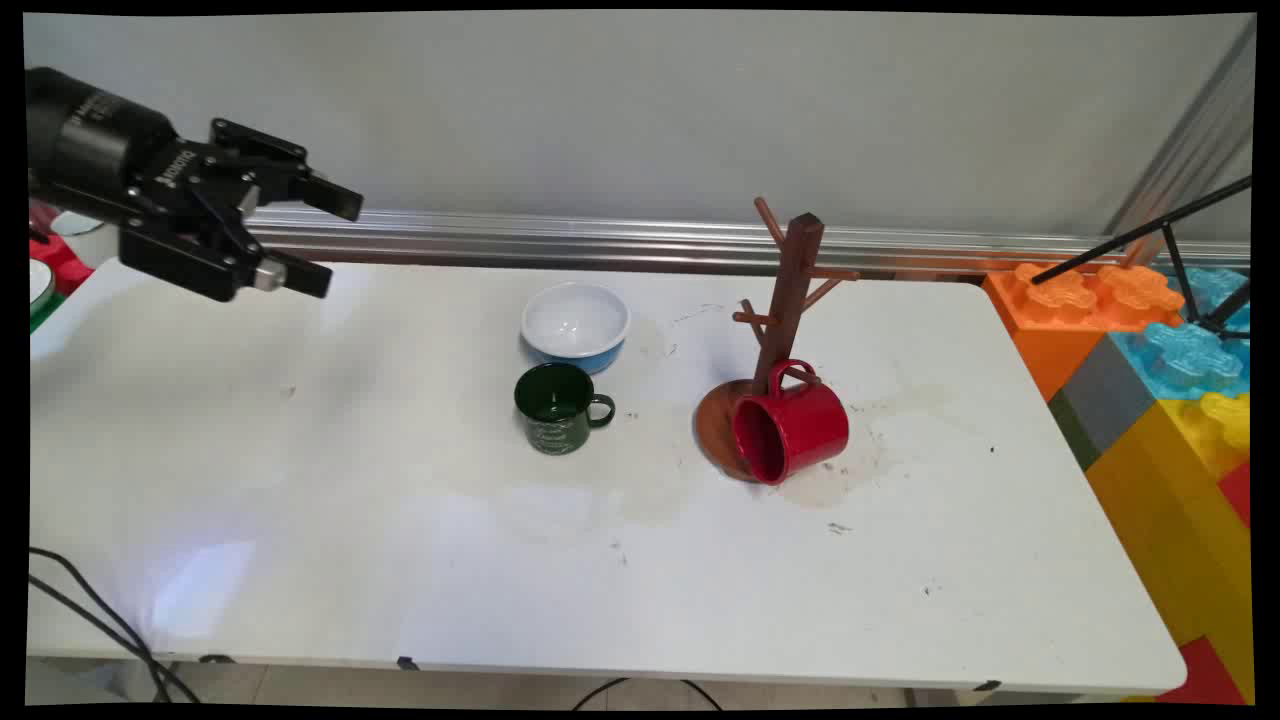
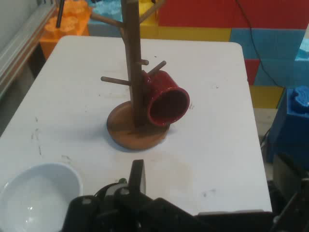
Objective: Pick up the red mug from the rack
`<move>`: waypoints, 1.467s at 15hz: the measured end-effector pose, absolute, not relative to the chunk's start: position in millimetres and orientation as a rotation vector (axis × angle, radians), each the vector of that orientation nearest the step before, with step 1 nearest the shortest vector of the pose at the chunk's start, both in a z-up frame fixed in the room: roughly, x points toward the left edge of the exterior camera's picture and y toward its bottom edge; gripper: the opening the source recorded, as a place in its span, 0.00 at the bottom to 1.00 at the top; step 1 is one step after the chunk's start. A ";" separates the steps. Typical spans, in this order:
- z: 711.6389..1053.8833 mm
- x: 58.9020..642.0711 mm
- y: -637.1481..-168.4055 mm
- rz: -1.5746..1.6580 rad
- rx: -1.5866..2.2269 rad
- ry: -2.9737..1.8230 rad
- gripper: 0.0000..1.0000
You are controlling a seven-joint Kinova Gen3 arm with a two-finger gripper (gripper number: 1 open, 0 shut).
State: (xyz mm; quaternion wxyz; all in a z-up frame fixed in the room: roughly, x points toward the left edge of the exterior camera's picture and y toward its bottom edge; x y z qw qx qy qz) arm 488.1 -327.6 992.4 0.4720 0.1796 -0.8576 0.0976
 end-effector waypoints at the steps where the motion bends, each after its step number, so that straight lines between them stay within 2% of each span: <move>1: 994.8 479.9 -327.5 0.238 0.450 -2.112 1.00; 8: 1018.8 383.2 -336.5 0.215 0.544 -2.222 1.00; 12: 1021.5 318.6 -348.1 0.181 0.650 -2.253 1.00; 16: 1010.1 264.2 -363.0 0.157 0.744 -2.267 1.00; 22: 974.3 203.2 -384.9 0.145 0.842 -2.281 1.00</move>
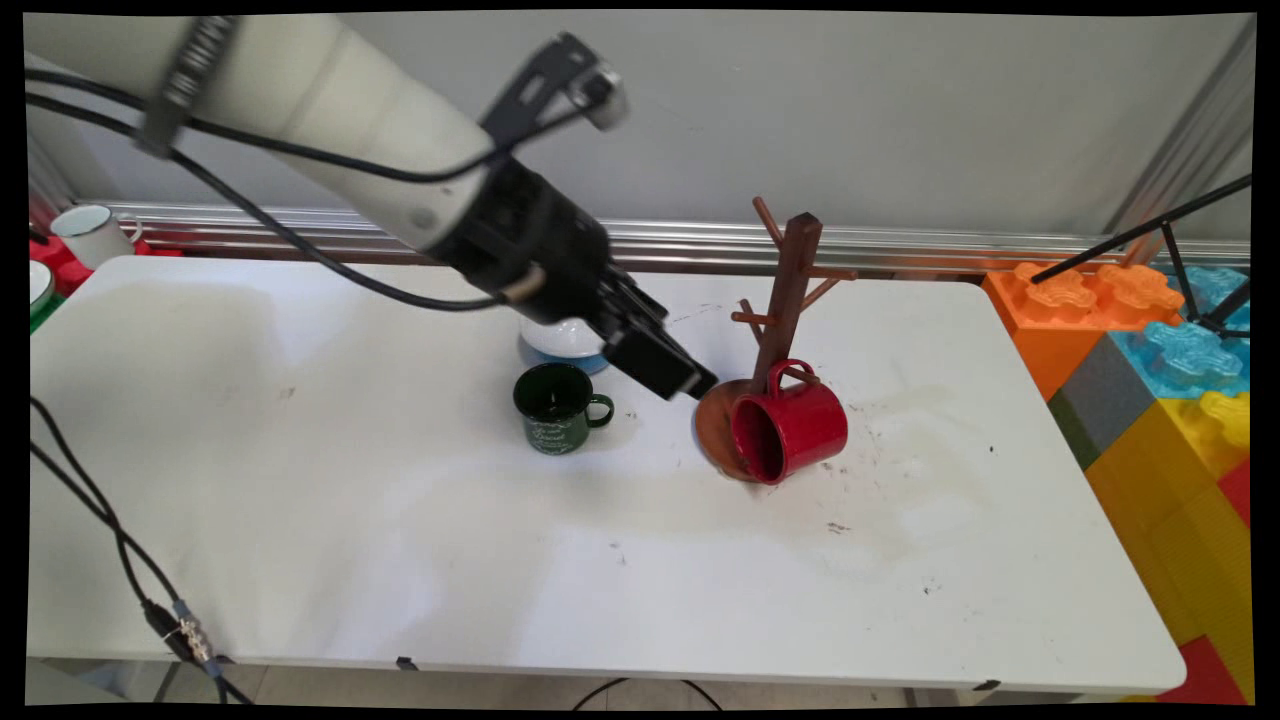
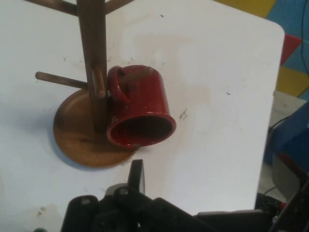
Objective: Pick up the red mug from the rack
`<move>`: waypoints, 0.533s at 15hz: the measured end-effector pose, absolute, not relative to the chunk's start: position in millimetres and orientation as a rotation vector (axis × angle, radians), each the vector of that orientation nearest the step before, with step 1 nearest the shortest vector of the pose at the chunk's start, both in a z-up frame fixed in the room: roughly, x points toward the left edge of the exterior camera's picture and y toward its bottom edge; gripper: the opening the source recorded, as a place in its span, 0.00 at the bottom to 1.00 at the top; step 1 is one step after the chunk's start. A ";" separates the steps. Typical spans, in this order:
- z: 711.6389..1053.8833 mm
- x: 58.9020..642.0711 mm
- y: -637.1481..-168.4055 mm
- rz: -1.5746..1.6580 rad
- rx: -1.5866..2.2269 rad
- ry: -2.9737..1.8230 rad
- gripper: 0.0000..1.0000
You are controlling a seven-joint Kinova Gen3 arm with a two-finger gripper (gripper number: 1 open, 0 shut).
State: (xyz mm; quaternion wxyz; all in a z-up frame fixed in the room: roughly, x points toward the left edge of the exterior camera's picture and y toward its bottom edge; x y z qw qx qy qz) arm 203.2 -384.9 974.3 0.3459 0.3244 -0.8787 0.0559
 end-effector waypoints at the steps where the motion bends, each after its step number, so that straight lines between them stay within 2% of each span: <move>1: 967.1 195.5 -389.0 0.148 0.854 -2.279 1.00; 8: 923.1 162.6 -407.8 0.194 0.799 -2.217 1.00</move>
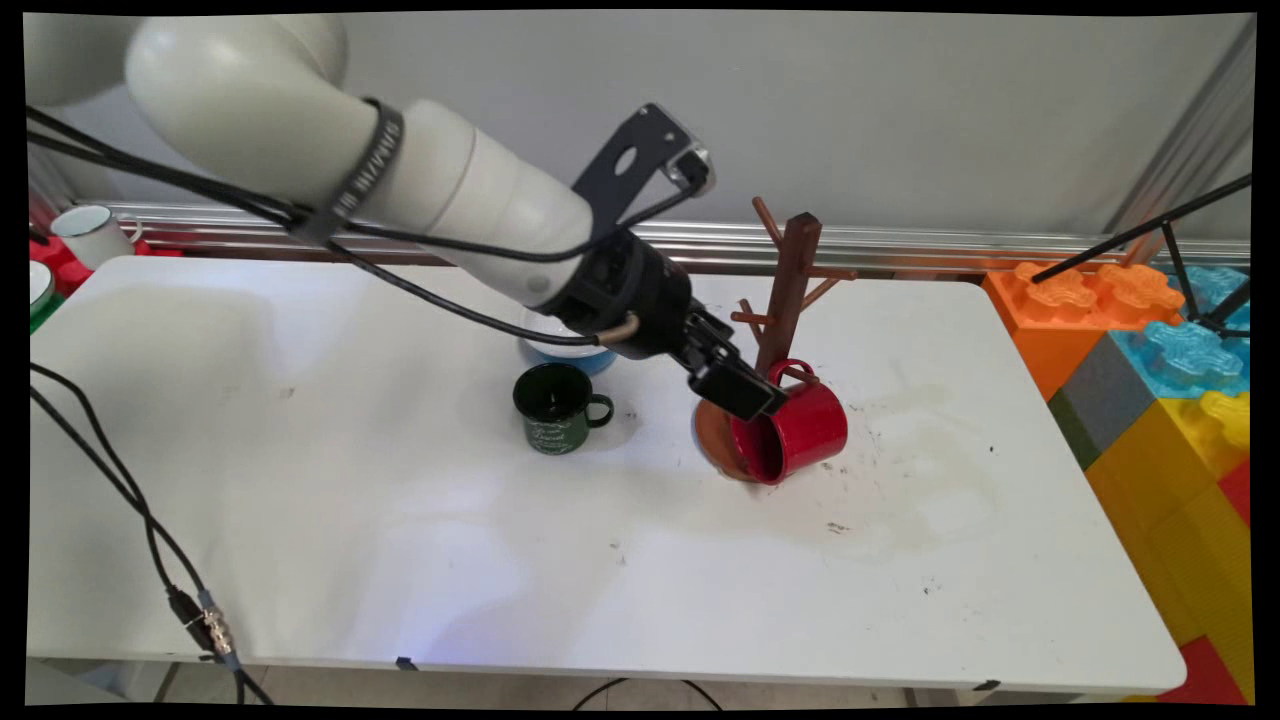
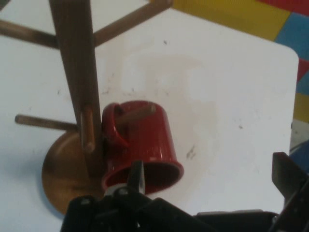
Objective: Pick up the red mug from the rack
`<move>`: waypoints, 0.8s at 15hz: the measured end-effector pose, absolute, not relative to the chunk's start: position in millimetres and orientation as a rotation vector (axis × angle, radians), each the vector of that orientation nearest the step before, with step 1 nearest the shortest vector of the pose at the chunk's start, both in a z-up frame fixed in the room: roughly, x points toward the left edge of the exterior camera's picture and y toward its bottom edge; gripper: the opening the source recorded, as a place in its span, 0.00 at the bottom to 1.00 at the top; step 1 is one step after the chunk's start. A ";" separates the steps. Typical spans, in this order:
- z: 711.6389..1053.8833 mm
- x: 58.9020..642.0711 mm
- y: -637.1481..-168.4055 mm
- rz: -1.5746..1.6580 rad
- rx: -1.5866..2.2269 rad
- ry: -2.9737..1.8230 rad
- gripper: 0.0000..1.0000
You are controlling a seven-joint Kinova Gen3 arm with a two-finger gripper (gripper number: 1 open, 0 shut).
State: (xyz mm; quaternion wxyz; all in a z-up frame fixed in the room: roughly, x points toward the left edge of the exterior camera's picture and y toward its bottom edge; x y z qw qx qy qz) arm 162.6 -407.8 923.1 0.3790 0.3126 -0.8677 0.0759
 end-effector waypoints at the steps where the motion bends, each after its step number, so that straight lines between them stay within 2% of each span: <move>1: 917.6 160.7 -409.4 0.202 0.787 -2.200 1.00; 12: 865.6 163.7 -405.0 0.261 0.724 -2.035 1.00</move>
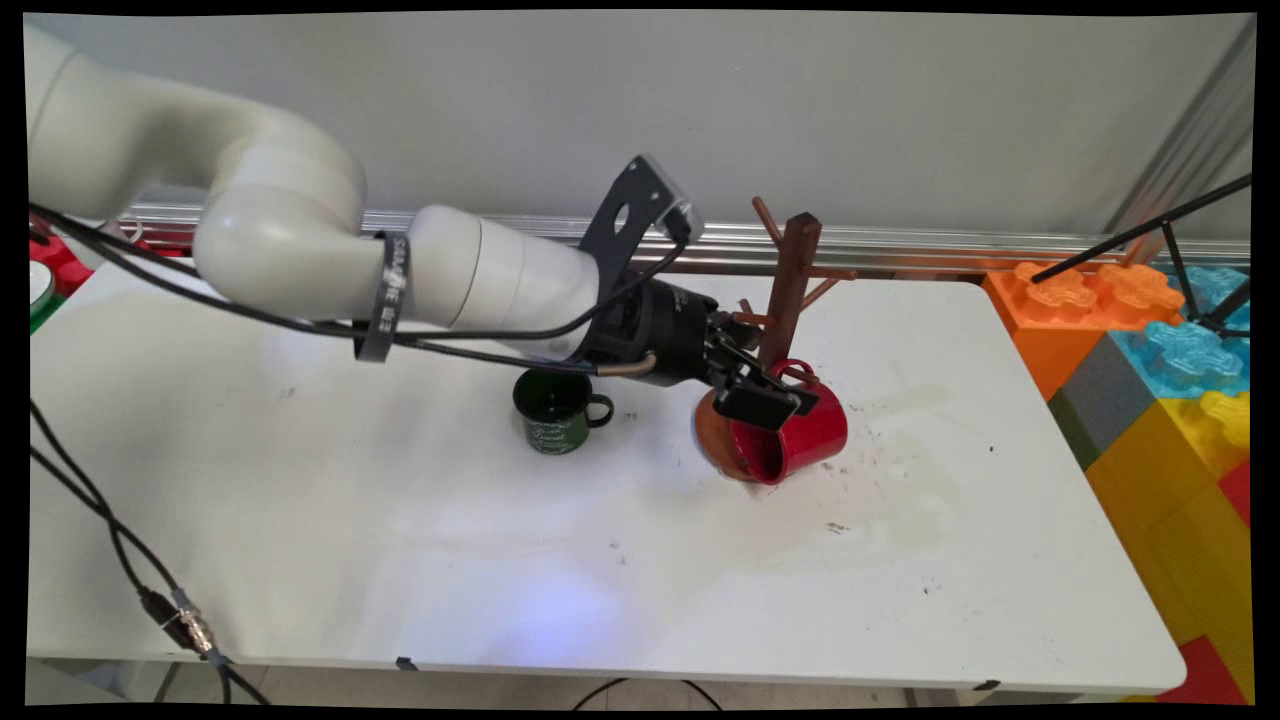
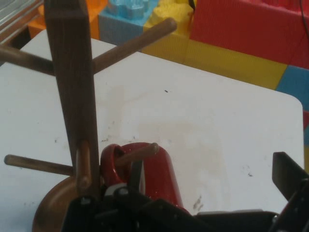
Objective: Pick up the red mug from the rack
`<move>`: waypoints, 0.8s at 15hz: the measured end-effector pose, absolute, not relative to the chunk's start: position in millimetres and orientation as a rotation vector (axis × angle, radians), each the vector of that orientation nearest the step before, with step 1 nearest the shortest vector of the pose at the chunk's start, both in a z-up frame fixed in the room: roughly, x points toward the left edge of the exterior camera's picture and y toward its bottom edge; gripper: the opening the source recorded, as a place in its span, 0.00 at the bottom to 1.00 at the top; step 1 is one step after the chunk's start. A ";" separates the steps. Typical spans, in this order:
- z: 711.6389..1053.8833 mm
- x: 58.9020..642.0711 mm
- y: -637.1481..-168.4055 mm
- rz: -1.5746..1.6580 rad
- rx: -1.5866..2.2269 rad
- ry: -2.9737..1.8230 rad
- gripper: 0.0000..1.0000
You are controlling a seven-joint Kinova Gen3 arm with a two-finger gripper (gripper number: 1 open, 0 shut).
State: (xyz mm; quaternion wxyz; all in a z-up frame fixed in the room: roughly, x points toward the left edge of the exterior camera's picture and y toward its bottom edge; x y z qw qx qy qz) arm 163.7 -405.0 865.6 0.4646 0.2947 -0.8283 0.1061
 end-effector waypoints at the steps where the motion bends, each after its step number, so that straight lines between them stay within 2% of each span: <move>1: 860.6 165.0 -403.5 0.265 0.725 -2.024 1.00; 12: 812.6 175.5 -382.0 0.272 0.757 -1.965 1.00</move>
